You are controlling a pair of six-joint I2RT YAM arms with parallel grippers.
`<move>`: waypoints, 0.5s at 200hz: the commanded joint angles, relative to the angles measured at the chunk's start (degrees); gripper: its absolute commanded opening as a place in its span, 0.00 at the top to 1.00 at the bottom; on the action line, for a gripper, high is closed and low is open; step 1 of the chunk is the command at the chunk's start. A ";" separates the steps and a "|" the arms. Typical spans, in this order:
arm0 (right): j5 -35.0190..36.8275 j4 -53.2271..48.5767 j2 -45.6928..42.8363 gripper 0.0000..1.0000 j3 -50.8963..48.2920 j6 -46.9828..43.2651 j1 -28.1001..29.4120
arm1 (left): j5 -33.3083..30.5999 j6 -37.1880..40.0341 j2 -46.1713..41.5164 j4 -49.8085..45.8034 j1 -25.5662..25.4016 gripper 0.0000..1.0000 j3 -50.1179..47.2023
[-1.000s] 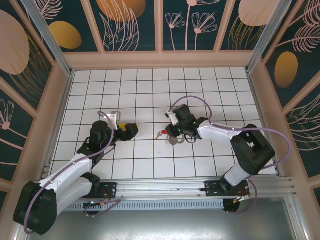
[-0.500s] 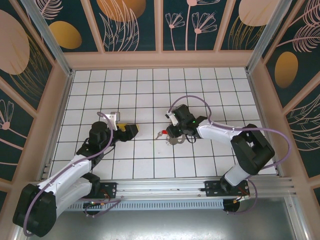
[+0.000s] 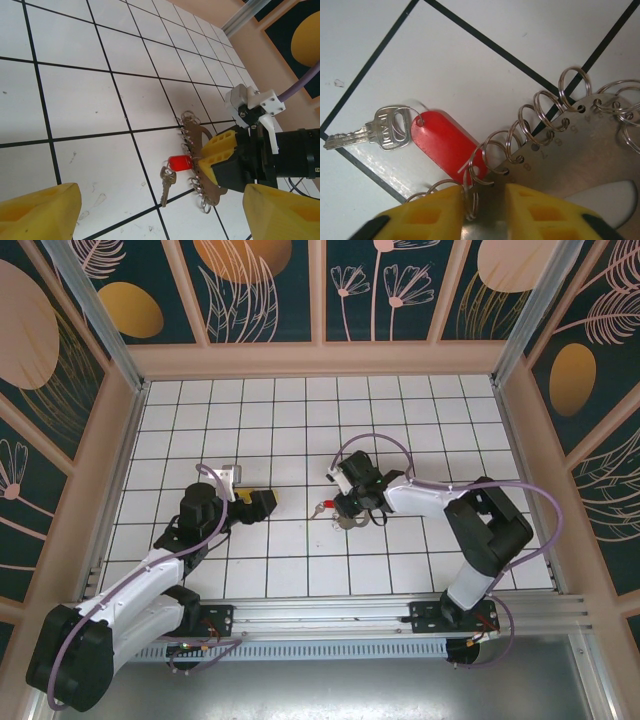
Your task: Put the keys on the keyring
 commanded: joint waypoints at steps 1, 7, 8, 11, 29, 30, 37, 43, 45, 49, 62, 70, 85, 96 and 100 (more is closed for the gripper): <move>0.25 -1.00 1.62 0.78 2.16 -1.11 0.34 | 0.33 1.43 0.61 -0.20 -0.29 0.16 0.43; 0.17 -0.96 1.64 0.80 2.18 -1.26 0.34 | 0.27 1.43 0.77 -0.21 -0.26 0.16 0.50; 0.08 -0.93 1.65 0.80 2.18 -1.24 0.36 | 0.26 1.43 0.78 -0.18 -0.27 0.16 0.51; 0.11 -0.87 1.66 0.81 2.16 -1.34 0.36 | 0.25 1.44 0.84 -0.14 -0.29 0.16 0.56; 0.08 -0.83 1.47 0.90 2.09 -1.65 0.36 | 0.16 1.44 1.14 -0.14 -0.31 0.17 0.74; 0.08 -0.83 1.43 0.91 2.13 -1.65 0.37 | 0.16 1.44 1.15 -0.14 -0.30 0.17 0.76; 0.08 -0.91 1.28 0.93 2.17 -1.82 0.38 | 0.16 1.49 1.23 -0.20 -0.29 0.17 0.78; 0.08 -0.91 1.17 0.94 2.17 -1.91 0.38 | 0.07 1.48 1.32 -0.16 -0.28 0.17 0.87; 0.08 -0.91 1.10 0.94 2.17 -1.99 0.38 | 0.07 1.47 1.32 -0.14 -0.29 0.17 0.92; 0.04 -0.91 0.95 0.94 2.15 -2.06 0.38 | 0.07 1.45 1.40 -0.14 -0.29 0.17 0.88; -0.19 -0.94 0.51 0.97 1.93 -2.35 0.38 | 0.13 1.51 1.57 -0.18 -0.28 0.18 1.11; -0.18 -1.04 0.06 1.00 1.76 -2.45 0.33 | 0.14 1.54 1.64 -0.36 -0.23 0.18 1.20; -0.18 -1.26 -1.14 1.00 1.14 -2.70 0.34 | 0.33 1.52 1.18 -0.59 -0.29 0.18 1.39; -0.39 -1.15 -3.04 1.00 0.33 -3.27 0.37 | 0.70 1.61 0.61 -0.47 -0.29 0.19 1.27; -0.57 -0.89 -3.94 1.00 -0.23 -3.55 0.45 | 0.91 1.61 0.39 -0.27 -0.29 0.19 1.18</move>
